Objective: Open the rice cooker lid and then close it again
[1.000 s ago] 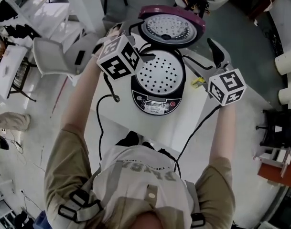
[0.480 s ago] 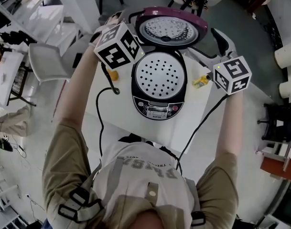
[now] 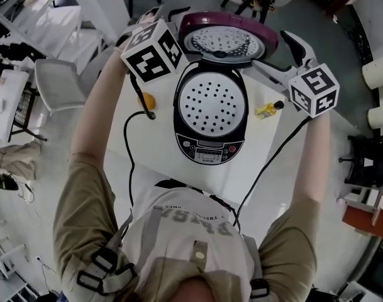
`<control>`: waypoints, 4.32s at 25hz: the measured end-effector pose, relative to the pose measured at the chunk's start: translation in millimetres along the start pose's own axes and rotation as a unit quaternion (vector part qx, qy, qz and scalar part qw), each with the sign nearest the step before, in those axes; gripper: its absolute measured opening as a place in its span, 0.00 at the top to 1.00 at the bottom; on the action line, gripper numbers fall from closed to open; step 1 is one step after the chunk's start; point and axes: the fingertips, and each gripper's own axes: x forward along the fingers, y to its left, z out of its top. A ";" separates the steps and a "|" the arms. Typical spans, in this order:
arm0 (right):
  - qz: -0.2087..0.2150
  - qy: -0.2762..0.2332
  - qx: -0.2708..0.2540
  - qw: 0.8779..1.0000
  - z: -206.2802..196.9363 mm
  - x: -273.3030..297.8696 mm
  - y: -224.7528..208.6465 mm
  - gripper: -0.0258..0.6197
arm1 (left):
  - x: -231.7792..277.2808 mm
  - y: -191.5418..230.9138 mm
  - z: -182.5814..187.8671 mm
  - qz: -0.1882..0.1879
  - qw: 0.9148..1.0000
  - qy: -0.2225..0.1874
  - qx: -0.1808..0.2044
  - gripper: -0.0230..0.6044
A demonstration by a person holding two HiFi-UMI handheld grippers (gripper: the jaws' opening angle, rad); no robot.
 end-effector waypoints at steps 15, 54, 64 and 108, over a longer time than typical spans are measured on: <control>0.024 0.033 -0.013 0.999 -14.5 18.7 -3.3 0.25 | 16.3 -6.0 -11.5 -0.038 0.999 0.018 0.019 0.14; 0.079 0.048 -0.039 0.995 -31.7 -32.2 71.5 0.25 | -29.2 -82.5 -14.6 -0.052 0.996 0.057 0.039 0.14; 0.089 0.054 -0.044 0.994 -40.5 -42.3 92.0 0.25 | -39.4 -106.5 -18.3 -0.061 0.995 0.063 0.040 0.14; 0.184 0.089 -0.065 0.977 -95.1 -73.8 168.0 0.25 | -55.2 -202.7 -44.6 -0.081 0.991 0.105 0.037 0.14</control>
